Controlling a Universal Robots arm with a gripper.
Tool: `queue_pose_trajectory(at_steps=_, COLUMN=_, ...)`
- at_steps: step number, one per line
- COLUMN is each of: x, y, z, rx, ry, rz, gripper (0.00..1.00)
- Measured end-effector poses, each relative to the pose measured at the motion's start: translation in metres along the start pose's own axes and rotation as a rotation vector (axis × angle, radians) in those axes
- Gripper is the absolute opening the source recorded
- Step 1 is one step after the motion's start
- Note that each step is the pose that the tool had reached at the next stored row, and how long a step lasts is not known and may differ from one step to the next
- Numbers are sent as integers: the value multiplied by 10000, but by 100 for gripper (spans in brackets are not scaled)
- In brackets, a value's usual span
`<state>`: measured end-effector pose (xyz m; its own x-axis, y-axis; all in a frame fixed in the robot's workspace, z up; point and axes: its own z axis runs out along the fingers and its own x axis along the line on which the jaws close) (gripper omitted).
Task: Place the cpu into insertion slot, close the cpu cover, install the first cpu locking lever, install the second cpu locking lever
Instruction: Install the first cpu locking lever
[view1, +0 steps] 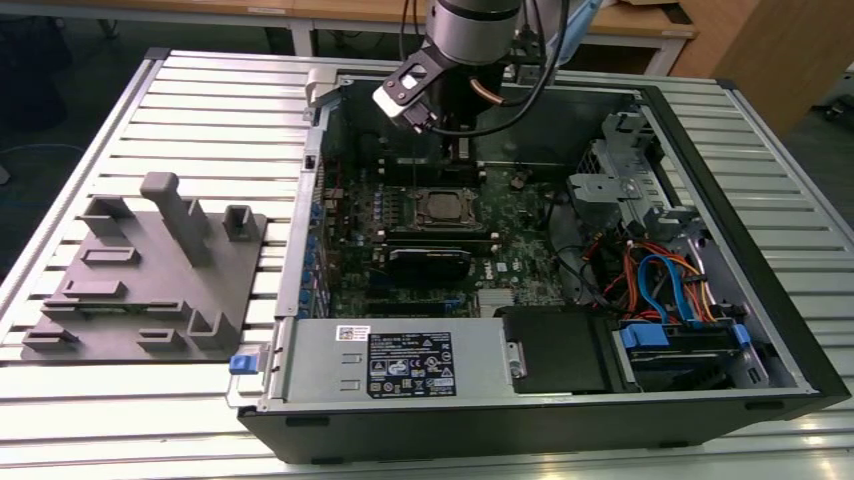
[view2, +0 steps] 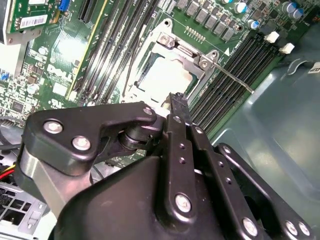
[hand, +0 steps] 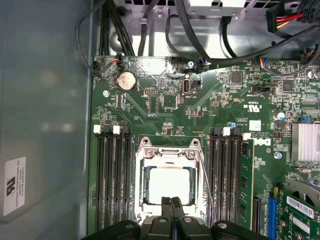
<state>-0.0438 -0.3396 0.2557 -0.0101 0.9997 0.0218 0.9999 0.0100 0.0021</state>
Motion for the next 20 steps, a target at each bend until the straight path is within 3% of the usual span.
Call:
queue_pose_trajectory(at_steps=9, x=0, y=0, z=-1, rx=2, ry=1, rz=-48, gripper=10)
queue_pose_trajectory(at_steps=20, x=-5, y=0, z=-1, rx=19, ry=1, rz=-819, gripper=10)
